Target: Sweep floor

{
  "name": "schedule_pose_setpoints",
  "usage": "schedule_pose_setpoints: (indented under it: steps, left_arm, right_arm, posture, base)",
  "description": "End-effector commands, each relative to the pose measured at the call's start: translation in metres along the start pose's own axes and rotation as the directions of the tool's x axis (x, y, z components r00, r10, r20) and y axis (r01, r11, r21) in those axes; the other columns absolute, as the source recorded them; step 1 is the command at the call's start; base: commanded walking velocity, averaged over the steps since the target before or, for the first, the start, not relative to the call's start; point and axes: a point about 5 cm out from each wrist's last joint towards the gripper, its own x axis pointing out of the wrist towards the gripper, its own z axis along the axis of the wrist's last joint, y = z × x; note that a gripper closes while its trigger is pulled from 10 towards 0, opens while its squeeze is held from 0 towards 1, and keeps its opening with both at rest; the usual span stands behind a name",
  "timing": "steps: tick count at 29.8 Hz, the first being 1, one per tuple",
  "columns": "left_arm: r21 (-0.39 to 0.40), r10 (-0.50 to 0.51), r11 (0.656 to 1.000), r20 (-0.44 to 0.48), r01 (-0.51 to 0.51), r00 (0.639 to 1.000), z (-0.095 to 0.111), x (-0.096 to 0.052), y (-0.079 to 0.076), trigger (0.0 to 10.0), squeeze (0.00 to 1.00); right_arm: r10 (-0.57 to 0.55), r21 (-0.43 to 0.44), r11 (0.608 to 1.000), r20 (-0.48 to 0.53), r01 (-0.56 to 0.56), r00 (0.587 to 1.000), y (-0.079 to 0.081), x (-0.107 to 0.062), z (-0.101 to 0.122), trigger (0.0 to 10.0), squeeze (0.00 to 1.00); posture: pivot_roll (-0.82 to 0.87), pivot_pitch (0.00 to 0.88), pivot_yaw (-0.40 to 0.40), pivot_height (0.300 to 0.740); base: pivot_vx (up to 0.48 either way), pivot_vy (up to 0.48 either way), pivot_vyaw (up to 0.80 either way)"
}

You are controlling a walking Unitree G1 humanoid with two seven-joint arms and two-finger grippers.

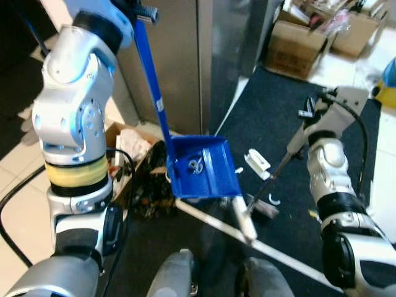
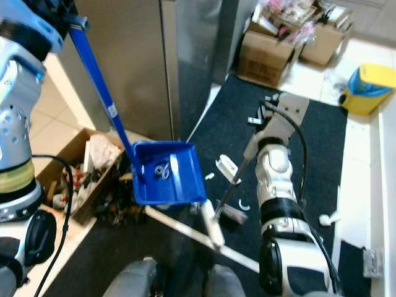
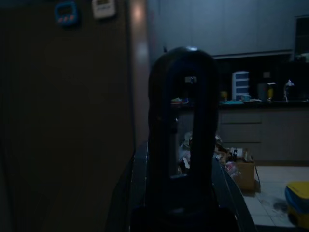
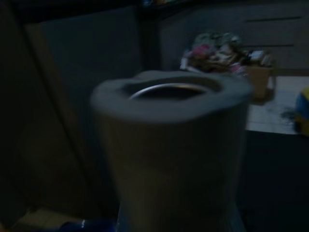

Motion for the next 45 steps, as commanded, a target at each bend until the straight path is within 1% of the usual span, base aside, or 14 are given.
schedule_pose_setpoints:
  steps: [1,10,13,18,19,27,28,32,34,37,39,42,45]
  left_arm:
    - [0.03,-0.006,1.0,0.037,0.005,0.999,0.01,-0.001,-0.001,10.0,0.0]
    - [0.028,-0.009,1.0,0.035,0.008,0.999,0.01,0.0,-0.002,10.0,0.0]
    - [0.031,-0.015,0.999,0.029,0.014,0.999,0.009,-0.001,-0.002,10.0,0.0]
    - [0.031,-0.045,0.999,0.026,0.044,0.999,0.006,-0.002,-0.004,10.0,0.0]
    - [0.041,-0.057,0.998,0.02,0.056,0.998,0.004,-0.003,-0.006,10.0,0.0]
    - [0.081,-0.154,0.985,-0.002,0.154,0.988,-0.004,-0.007,-0.013,10.0,0.0]
    - [0.113,-0.186,0.976,-0.012,0.186,0.983,-0.006,-0.007,-0.015,10.0,0.0]
    - [0.162,-0.228,0.96,-0.016,0.228,0.973,-0.008,-0.005,-0.017,10.0,0.0]
    - [0.181,-0.269,0.947,-0.015,0.267,0.963,-0.011,-0.001,-0.021,10.0,0.0]
    - [0.183,-0.381,0.907,-0.027,0.379,0.924,-0.018,0.005,-0.034,10.0,0.0]
    - [0.178,-0.401,0.9,-0.024,0.399,0.916,-0.019,0.007,-0.037,10.0,0.0]
    - [0.175,-0.446,0.881,-0.008,0.44,0.895,-0.021,0.016,-0.044,10.0,0.0]
    - [0.175,-0.454,0.877,-0.005,0.447,0.891,-0.021,0.018,-0.045,10.0,0.0]
  right_arm:
    - [-0.016,-0.004,1.0,0.039,0.016,0.999,-0.005,0.003,0.008,10.0,0.0]
    - [-0.003,-0.004,1.0,0.045,0.003,0.999,-0.003,0.004,0.009,10.0,0.0]
    - [-0.007,-0.016,1.0,0.048,0.008,0.999,-0.002,0.004,0.009,10.0,0.0]
    - [-0.012,-0.052,0.999,0.053,0.015,0.999,-0.003,0.003,0.009,10.0,0.0]
    - [-0.014,-0.058,0.998,0.055,0.017,0.998,-0.003,0.003,0.009,10.0,0.0]
    - [-0.016,-0.064,0.998,0.056,0.02,0.998,-0.004,0.002,0.008,10.0,0.0]
    - [-0.017,-0.066,0.998,0.056,0.021,0.998,-0.004,0.002,0.008,10.0,0.0]
    - [-0.018,-0.067,0.997,0.057,0.021,0.998,-0.004,0.002,0.007,10.0,0.0]
    - [-0.016,-0.066,0.998,0.056,0.02,0.998,-0.003,0.002,0.007,10.0,0.0]
    - [-0.012,-0.065,0.998,0.054,0.015,0.998,-0.001,0.001,0.006,10.0,0.0]
    - [-0.011,-0.064,0.998,0.054,0.014,0.998,-0.001,0.001,0.005,10.0,0.0]
    - [-0.014,-0.062,0.998,0.055,0.017,0.998,0.0,0.0,0.005,10.0,0.0]
    - [-0.015,-0.061,0.998,0.056,0.018,0.998,0.0,-0.001,0.005,10.0,0.0]
  posture:
    - [0.01,0.0,0.045,0.74]
    - [0.01,0.0,0.045,0.74]
    - [0.01,0.0,0.047,0.74]
    - [0.02,0.0,0.049,0.74]
    - [0.02,0.0,0.05,0.74]
    - [0.02,0.007,0.052,0.74]
    - [0.02,0.008,0.053,0.74]
    - [0.02,0.009,0.054,0.74]
    - [0.02,0.016,0.054,0.74]
    - [0.02,0.025,0.059,0.74]
    - [0.02,0.025,0.059,0.74]
    - [0.01,0.03,0.071,0.74]
    - [0.01,0.031,0.076,0.74]
  base:
    - [0.48,0.0,0.0]
    - [0.473,0.0,0.0]
    - [0.3,0.0,0.0]
    - [0.0,0.0,0.0]
    - [0.0,0.0,0.0]
    - [0.0,0.0,0.0]
    - [0.0,0.0,0.0]
    - [0.0,0.0,0.0]
    - [0.0,0.0,0.0]
    - [0.0,0.0,0.0]
    - [0.0,0.0,0.0]
    - [0.0,0.0,0.0]
    - [0.0,0.0,0.0]
